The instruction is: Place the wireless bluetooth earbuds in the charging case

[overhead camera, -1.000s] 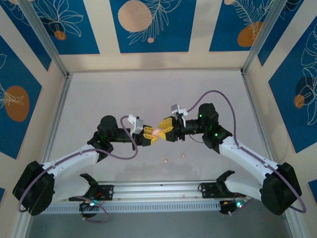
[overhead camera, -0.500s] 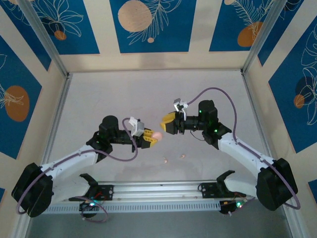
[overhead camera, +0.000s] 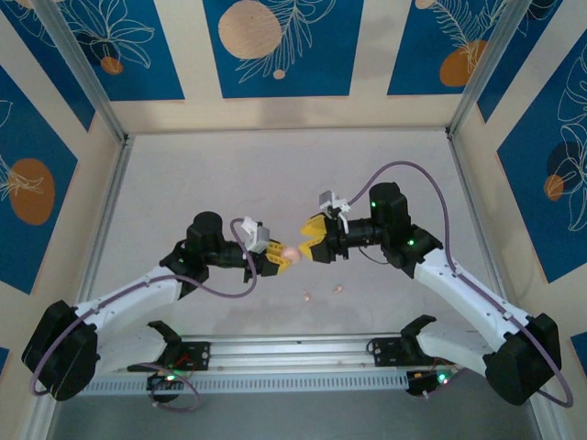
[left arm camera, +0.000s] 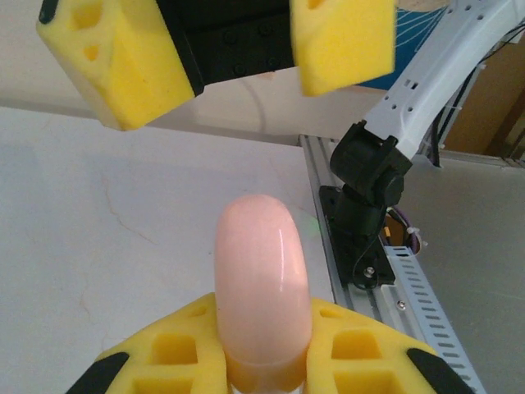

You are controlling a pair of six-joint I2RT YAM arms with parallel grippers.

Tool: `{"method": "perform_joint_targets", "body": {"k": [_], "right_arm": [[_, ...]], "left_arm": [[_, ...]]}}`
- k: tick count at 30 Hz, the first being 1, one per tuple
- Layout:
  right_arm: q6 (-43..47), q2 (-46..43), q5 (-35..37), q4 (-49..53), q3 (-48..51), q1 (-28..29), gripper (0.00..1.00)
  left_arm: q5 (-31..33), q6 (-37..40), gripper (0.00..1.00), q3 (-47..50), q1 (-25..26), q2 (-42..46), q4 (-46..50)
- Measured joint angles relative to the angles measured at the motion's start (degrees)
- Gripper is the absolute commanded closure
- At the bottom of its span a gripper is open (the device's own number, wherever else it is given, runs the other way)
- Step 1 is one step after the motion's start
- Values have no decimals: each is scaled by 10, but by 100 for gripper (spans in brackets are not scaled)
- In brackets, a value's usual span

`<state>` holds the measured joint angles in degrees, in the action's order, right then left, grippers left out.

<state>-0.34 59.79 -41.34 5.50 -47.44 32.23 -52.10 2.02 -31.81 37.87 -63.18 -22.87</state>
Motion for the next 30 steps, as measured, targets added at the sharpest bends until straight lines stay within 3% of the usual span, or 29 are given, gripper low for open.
{"method": "perform_joint_targets", "body": {"k": [7, 13, 16, 18, 21, 24, 30], "right_arm": [[79, 50, 4, 95, -51, 27, 49], [109, 72, 4, 137, -61, 35, 57], [116, 75, 2, 145, -66, 35, 65], [121, 76, -3, 149, -70, 35, 77], [126, 76, -7, 152, -71, 35, 86], [123, 74, -7, 147, -71, 33, 88], [90, 33, -28, 79, -33, 10, 88]], "left_arm": [[-17, -4, 84, -8, 0, 0, 0], [-20, -6, 84, -9, 0, 0, 0], [-20, -10, 83, -12, 0, 0, 2], [-19, -14, 83, -15, 0, 0, 3], [-21, -19, 72, -16, -1, 0, 8], [-21, -24, 59, -16, -1, 0, 2], [-20, -38, 55, -15, -1, 0, -29]]}}
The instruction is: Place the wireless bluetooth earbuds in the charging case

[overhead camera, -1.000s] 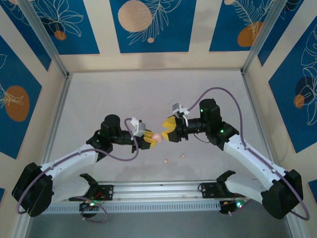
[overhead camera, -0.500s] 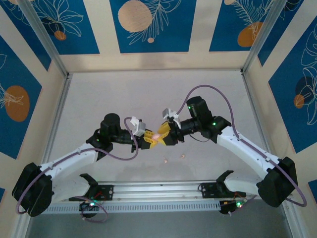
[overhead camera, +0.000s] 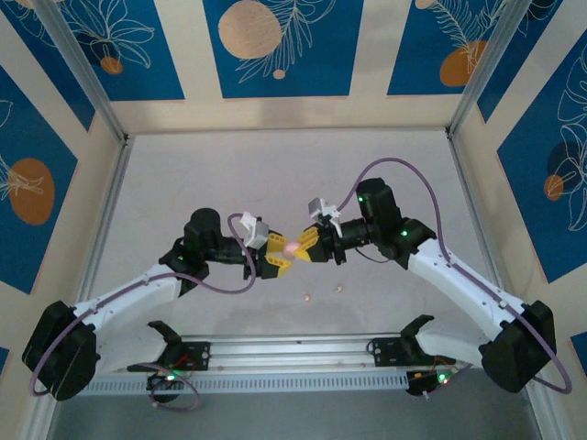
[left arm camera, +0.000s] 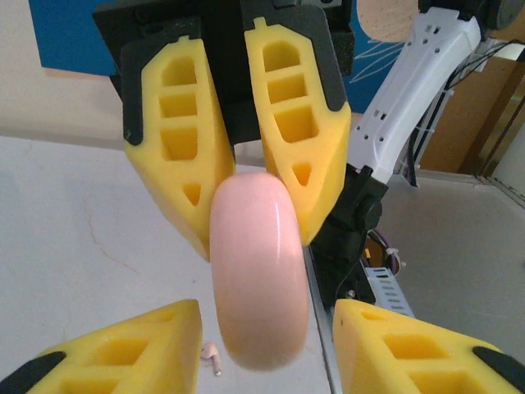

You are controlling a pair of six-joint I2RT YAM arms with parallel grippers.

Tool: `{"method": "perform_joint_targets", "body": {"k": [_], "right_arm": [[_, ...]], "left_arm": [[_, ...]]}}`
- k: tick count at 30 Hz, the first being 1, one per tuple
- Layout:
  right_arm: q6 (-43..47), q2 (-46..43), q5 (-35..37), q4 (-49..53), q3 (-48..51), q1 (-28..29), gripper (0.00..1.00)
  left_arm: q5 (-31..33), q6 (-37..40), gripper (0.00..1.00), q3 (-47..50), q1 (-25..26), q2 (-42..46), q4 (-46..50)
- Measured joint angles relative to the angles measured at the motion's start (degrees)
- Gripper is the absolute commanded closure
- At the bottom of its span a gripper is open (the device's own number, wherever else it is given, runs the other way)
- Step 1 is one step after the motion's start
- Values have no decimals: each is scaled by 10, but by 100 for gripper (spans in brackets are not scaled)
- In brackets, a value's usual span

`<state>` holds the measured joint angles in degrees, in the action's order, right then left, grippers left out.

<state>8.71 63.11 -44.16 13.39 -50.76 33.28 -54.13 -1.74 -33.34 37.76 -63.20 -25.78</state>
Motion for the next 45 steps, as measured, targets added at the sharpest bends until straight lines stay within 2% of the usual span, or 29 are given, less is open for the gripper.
{"method": "perform_joint_targets", "body": {"k": [9, 14, 16, 18, 20, 24, 26, 31, 33, 35, 37, 40, 45], "right_arm": [[-43, -11, -20, -67, 28, -10, 88], [-58, -11, -27, -94, 30, -10, 88], [-60, -11, -28, -99, 30, -10, 88], [-62, -10, -28, -101, 30, -10, 89], [-62, -10, -28, -102, 30, -10, 88], [-62, -10, -28, -102, 34, -10, 89], [-62, -8, -28, -102, 36, -10, 89], [-62, -4, -30, -101, 37, -10, 88], [-62, -2, -31, -101, 37, -10, 82], [-63, -2, -29, -101, 37, -10, 67], [-68, -1, -22, -101, 37, -10, 57], [-80, 2, 2, -103, 37, -11, 52], [-108, 2, 27, -118, 37, -22, 50]], "left_arm": [[-3, -29, 58, 2, 0, -8, -55], [-6, -42, 71, 2, 0, -16, -69], [-9, -45, 72, 2, 0, -18, -73], [-10, -48, 71, 2, 0, -19, -76], [-10, -52, 64, 2, 0, -19, -79], [-10, -53, 63, 2, 0, -19, -81], [-10, -53, 69, 2, 0, -19, -81], [-9, -54, 78, 2, 0, -19, -80], [-8, -54, 79, 2, -1, -19, -78], [-7, -54, 80, 2, -1, -19, -76], [-8, -53, 81, 2, -1, -19, -74], [-9, -52, 81, 2, -2, -19, -63], [0, -50, 82, 2, -4, -19, -48]]}}
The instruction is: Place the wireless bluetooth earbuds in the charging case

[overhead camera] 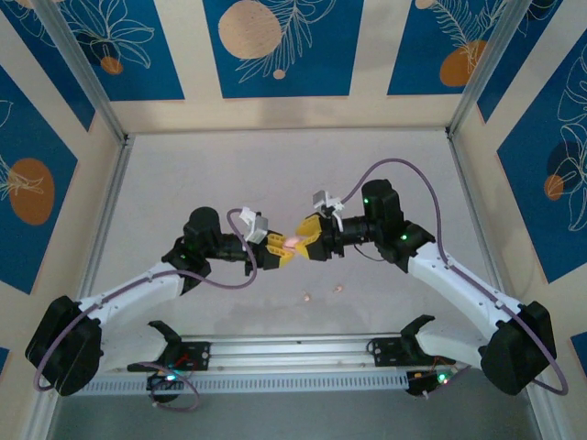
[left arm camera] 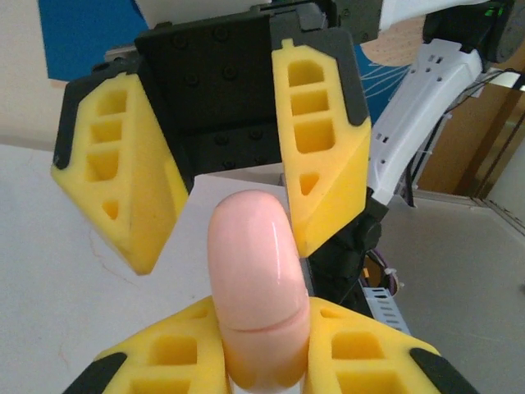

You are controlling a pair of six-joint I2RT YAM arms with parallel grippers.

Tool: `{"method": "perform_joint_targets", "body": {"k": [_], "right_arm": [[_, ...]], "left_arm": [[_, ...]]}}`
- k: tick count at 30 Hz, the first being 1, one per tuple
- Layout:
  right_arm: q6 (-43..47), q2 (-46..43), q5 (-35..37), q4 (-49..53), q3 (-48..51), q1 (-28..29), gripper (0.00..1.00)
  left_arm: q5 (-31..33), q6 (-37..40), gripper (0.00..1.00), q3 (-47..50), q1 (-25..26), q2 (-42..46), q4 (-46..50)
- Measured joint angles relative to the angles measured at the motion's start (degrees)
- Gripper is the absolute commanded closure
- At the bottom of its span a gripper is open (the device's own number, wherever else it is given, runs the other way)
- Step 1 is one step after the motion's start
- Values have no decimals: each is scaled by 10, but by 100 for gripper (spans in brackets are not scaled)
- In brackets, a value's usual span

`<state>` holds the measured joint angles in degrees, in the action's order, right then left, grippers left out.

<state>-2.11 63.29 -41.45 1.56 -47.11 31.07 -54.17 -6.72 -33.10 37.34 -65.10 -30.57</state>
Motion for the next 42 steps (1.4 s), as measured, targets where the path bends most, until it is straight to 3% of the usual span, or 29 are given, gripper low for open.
{"method": "perform_joint_targets", "body": {"k": [10, 15, 25, 33, 42], "right_arm": [[-45, 8, 28, -19, 0, -27, 49], [-59, -3, 37, 0, -1, -33, 48], [-158, 7, 145, 249, -80, -33, 55], [-279, 43, 202, 370, 23, 12, 56], [-343, 107, 292, 430, 59, -30, 60]], "left_arm": [[10, 28, 82, 0, 0, 8, 37], [52, 56, 82, 2, 1, 18, 75], [150, 84, 82, 50, 1, 36, 138], [195, 82, 82, 82, 1, 78, 160], [210, 77, 82, 96, 1, 106, 167]]}}
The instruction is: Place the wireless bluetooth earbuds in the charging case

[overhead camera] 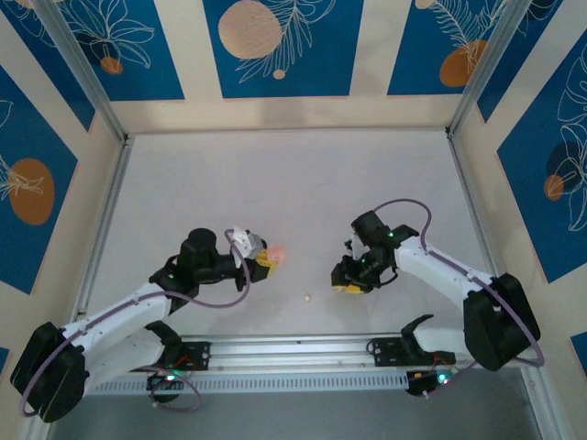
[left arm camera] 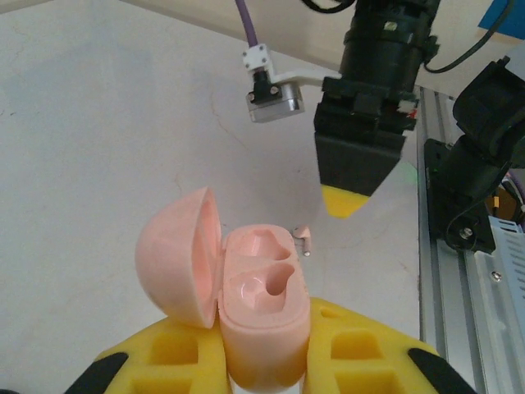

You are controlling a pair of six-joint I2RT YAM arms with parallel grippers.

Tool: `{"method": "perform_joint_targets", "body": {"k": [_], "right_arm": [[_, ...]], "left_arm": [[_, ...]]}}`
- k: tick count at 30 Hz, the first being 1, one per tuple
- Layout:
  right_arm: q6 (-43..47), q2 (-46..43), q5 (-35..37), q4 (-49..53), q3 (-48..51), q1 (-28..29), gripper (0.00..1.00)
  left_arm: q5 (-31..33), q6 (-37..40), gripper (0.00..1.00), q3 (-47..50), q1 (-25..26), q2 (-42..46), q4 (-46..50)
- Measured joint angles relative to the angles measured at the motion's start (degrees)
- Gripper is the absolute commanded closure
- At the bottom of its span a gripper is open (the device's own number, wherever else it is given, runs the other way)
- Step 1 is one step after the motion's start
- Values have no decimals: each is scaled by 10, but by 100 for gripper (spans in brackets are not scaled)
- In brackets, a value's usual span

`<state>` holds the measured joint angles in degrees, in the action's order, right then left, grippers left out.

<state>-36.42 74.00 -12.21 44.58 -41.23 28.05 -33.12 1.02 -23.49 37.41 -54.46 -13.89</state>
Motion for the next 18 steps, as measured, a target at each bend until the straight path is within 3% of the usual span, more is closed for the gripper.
{"method": "perform_joint_targets", "body": {"k": [18], "right_arm": [[10, 158, 18, -62, -47, 14, 67]], "left_arm": [[2, 5, 81, 0, 0, 0, 25]]}}
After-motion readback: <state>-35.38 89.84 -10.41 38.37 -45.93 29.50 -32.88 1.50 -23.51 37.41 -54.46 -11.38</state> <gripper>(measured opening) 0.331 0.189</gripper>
